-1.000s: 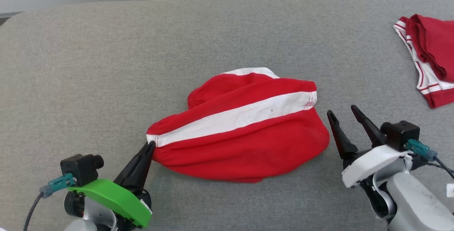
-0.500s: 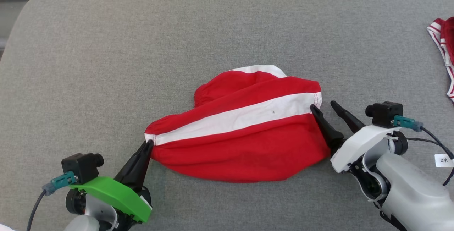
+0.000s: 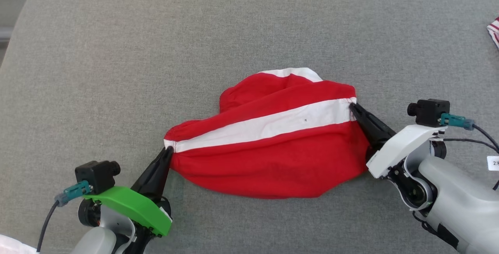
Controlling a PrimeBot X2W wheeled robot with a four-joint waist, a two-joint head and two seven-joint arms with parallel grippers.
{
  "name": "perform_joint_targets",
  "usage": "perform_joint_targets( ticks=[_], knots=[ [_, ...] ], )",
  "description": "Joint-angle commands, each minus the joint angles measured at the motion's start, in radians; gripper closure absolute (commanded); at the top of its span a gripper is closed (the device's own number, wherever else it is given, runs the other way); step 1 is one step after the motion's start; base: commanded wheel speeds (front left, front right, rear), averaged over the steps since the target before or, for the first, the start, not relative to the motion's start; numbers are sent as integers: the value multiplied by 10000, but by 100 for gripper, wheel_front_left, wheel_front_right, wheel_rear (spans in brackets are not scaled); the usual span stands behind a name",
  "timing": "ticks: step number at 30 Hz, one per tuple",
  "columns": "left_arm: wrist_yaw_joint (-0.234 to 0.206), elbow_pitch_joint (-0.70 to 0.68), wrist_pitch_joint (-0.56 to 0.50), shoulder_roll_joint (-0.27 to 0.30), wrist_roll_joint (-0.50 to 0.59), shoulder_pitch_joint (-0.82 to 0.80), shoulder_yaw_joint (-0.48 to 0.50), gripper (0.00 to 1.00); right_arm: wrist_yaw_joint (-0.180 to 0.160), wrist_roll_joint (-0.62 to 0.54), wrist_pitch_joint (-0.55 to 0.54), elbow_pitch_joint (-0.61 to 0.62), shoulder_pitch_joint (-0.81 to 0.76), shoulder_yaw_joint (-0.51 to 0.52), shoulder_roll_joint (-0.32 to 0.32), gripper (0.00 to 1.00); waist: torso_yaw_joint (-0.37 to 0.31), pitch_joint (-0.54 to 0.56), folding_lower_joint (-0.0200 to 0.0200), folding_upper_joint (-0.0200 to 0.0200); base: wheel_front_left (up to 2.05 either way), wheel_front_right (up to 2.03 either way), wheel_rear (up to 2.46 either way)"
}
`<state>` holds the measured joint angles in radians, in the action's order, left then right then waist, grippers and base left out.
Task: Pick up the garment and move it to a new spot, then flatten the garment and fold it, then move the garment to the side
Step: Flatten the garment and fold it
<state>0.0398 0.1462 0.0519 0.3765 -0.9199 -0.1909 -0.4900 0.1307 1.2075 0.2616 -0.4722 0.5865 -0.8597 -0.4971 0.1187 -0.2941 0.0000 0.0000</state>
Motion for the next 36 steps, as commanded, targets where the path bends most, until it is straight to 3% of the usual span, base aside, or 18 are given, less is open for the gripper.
perform_joint_targets(
  ticks=[1,6,11,17,22,25,30,33,36],
  knots=[
    [51,-26,107,83,99,-62,63,100,-5,59,37,186,-63,158,-142,100,-101,192,0,0,0,0,0],
    [178,-510,185,290,86,-170,183,100,-5,-96,38,1069,-272,846,-580,100,-371,486,0,0,0,0,0],
    [463,-1659,-455,628,-15,-1367,238,100,-5,-131,39,2225,401,1586,-1364,100,-778,320,0,0,0,0,0],
    [662,-2538,-2007,667,-352,-4553,284,100,-3,156,4,2976,2498,1997,-2627,100,-1336,-597,0,0,0,0,0],
    [805,-1808,-2612,187,-50,-7740,157,100,-3,-35,-10,2780,4607,2367,-3304,100,-1760,-1415,0,0,0,0,0],
    [878,-963,-2150,-290,439,-9606,-39,100,-3,-390,24,2506,5739,2663,-3488,100,-1969,-1781,0,0,0,0,0],
    [919,-93,-690,-738,965,-11274,-586,100,-3,-937,33,2502,6732,3028,-3641,100,-2191,-2100,0,0,0,0,0],
    [917,-67,266,-570,626,-11203,-1219,100,-3,-1158,36,2810,6641,3408,-3548,100,-2286,-2131,0,0,0,0,0],
    [916,-294,1057,-52,93,-10461,-1923,100,-3,-1302,30,3367,5860,3563,-3474,100,-2331,-2102,0,0,0,0,0]
  ],
)
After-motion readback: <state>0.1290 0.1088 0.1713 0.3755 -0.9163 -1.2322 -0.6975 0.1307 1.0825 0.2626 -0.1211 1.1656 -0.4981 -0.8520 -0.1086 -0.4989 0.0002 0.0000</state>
